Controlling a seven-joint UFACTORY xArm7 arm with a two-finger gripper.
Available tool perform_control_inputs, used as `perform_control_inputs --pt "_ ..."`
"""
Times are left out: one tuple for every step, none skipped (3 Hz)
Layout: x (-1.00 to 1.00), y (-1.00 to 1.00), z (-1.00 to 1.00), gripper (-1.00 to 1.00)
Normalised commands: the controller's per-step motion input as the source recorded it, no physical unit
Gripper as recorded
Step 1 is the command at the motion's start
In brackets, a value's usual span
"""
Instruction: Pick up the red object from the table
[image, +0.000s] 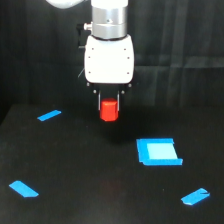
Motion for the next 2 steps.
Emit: perform_control_inputs --pt "-0.02 0.00 0.73 -0.97" --pt "0.14 -0.05 0.37 -1.00"
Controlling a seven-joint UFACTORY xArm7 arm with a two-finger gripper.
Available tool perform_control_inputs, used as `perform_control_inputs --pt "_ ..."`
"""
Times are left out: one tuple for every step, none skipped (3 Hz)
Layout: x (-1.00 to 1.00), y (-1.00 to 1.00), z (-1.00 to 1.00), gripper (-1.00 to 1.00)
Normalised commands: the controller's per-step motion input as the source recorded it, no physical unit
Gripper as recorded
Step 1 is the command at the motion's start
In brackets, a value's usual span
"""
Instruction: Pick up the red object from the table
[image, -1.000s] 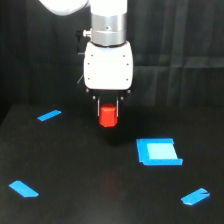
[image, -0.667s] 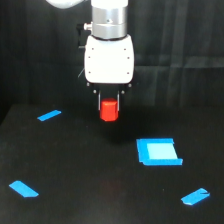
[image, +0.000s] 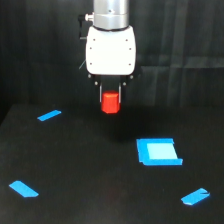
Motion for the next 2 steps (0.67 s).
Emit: perform_control_inputs --pt "0.00 0.03 0.20 -1.00" --pt "0.08 0.00 0.14 -1.00"
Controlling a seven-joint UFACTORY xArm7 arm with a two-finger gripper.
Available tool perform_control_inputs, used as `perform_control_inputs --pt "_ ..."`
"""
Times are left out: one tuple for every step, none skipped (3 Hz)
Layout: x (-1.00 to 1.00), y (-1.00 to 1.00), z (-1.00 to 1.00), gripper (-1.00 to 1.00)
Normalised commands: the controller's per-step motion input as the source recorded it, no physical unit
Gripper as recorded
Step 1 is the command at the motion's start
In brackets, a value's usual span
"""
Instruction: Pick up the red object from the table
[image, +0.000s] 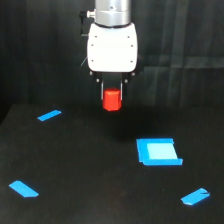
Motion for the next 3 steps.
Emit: perform_control_inputs --pt "0.13 0.07 0.27 -0.90" --pt "-0.02 0.03 0.09 -1.00" --pt "0.11 -0.04 0.05 -0.89"
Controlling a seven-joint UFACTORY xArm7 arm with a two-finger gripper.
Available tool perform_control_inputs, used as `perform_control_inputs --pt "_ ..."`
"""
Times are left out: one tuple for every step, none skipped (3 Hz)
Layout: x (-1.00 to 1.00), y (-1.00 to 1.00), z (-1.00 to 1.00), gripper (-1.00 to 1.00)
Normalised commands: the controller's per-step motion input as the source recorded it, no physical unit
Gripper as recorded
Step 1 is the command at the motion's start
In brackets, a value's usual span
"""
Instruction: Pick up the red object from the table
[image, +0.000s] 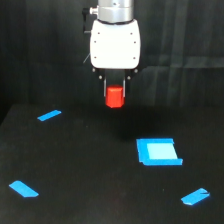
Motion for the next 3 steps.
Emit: perform_control_inputs --pt "0.00 -0.06 0.04 -0.97" --pt "0.00 0.13 0.07 -0.89" --pt "-0.02 -0.03 0.05 -0.99"
